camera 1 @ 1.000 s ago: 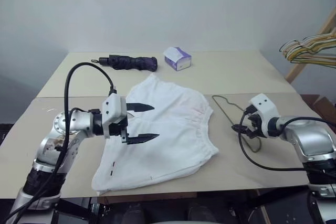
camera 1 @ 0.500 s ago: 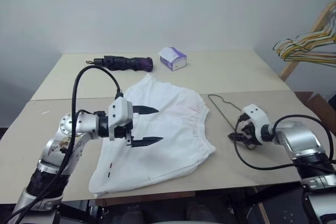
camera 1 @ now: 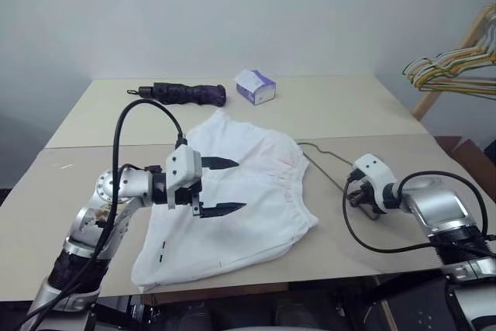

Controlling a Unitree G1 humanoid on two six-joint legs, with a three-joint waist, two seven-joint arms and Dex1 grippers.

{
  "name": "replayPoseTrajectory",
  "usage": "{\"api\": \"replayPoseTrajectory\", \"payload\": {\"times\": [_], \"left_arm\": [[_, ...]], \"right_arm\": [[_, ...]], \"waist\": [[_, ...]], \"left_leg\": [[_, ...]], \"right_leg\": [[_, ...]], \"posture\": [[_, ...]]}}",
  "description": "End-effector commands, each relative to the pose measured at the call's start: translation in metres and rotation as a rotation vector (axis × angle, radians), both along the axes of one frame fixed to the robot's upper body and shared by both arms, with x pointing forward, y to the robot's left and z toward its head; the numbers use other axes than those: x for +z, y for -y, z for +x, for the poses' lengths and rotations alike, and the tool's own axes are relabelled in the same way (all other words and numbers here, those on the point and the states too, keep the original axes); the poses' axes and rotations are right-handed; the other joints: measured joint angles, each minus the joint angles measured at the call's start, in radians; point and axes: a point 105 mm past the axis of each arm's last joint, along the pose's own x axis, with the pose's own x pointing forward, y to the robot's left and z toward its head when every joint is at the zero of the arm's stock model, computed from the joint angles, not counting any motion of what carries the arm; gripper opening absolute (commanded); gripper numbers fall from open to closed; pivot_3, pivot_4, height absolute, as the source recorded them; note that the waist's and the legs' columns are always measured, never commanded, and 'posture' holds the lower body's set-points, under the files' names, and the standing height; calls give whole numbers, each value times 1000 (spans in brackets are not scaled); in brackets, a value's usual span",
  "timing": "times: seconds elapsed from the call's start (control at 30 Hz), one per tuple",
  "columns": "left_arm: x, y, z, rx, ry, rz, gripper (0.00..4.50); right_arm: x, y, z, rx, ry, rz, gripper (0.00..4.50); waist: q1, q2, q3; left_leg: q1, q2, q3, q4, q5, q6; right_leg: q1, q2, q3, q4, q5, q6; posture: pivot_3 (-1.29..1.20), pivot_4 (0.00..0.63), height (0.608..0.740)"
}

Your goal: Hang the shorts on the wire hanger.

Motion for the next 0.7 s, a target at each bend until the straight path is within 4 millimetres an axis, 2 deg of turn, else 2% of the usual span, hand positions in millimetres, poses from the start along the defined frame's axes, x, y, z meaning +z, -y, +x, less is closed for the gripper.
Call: {"api": "replayPoseTrajectory", "payload": {"times": [0.03, 0.13, 0.2, 0.27, 0.3, 0.43, 0.6, 0.7], "left_arm": [[12, 3, 5, 7, 53, -25, 4500], [16, 6, 21, 99, -9, -107, 4500], [27, 12, 35, 190, -107, -269, 4500], [35, 16, 46, 268, -154, -401, 4500], [37, 18, 51, 299, -184, -452, 4500], [54, 29, 58, 304, -453, -786, 4500], [76, 35, 68, 306, -676, -1083, 4500], [83, 38, 68, 302, -693, -1118, 4500]], "right_arm": [[1, 3, 0, -53, 31, -9, 45], [23, 4, 7, -106, 162, -16, 45], [48, 2, 14, -139, 339, -26, 45], [66, -7, 15, -158, 441, 16, 45], [75, -14, 15, -144, 490, 37, 45], [118, -66, 6, 68, 775, 122, 45], [139, -106, -8, 240, 985, 159, 45], [141, -124, -16, 321, 1053, 170, 45]], "waist": [[-4, 0, 0], [-6, 0, 0], [-5, 0, 0], [-6, 0, 0], [-9, 1, 0], [-15, 1, 0], [-13, 0, 0], [-14, 0, 0]], "left_leg": [[0, 0, 0, 0, 0, 0], [0, 0, -1, 0, 0, 0], [-2, 0, -3, 1, 0, 0], [-5, -1, -8, 2, 0, 0], [-6, -1, -9, 3, 0, 0], [-7, -1, -10, 3, 0, 0], [-8, -1, -12, 6, 0, 0], [-8, -3, -12, 7, 0, 0]], "right_leg": [[0, 0, 0, 0, 0, 0], [0, 0, 0, 0, 0, 0], [0, 0, 0, 0, 1, 1], [-2, -1, 0, 0, 1, 2], [-3, -1, 0, 0, 1, 3], [-4, -1, 1, 0, 2, 3], [-3, -1, 0, 0, 3, 5], [-2, -1, 0, -1, 3, 6]], "posture": [[-133, 0, 740], [-134, 0, 740], [-135, 0, 740], [-144, 0, 740], [-147, 0, 740], [-161, 0, 740], [-167, 0, 740], [-164, 0, 740]]}}
